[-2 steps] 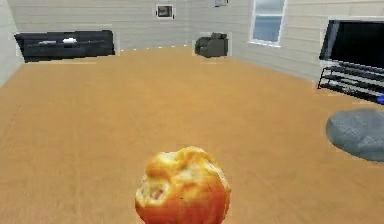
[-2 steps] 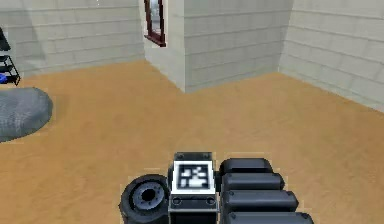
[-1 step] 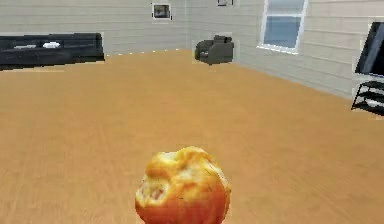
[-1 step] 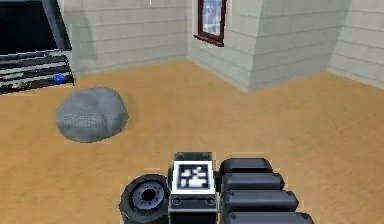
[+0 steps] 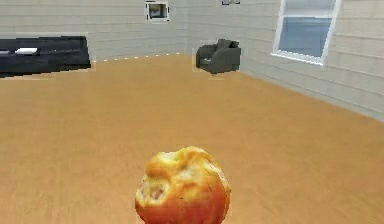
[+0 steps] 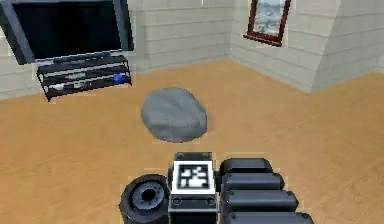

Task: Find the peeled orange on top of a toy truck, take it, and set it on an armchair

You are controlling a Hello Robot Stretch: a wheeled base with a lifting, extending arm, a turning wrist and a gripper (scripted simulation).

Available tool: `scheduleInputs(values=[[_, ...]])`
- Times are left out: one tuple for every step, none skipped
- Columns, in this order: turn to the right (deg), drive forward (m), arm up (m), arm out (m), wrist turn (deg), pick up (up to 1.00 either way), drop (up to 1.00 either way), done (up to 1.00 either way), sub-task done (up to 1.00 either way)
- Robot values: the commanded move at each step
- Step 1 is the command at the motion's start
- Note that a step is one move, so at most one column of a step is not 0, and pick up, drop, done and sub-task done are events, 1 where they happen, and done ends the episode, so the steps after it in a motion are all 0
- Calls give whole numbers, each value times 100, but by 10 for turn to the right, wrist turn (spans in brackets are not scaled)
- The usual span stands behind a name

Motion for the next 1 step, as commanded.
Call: scheduleInputs(values=[[0, 100, 0, 0, 0, 0, 0, 0, 0]])
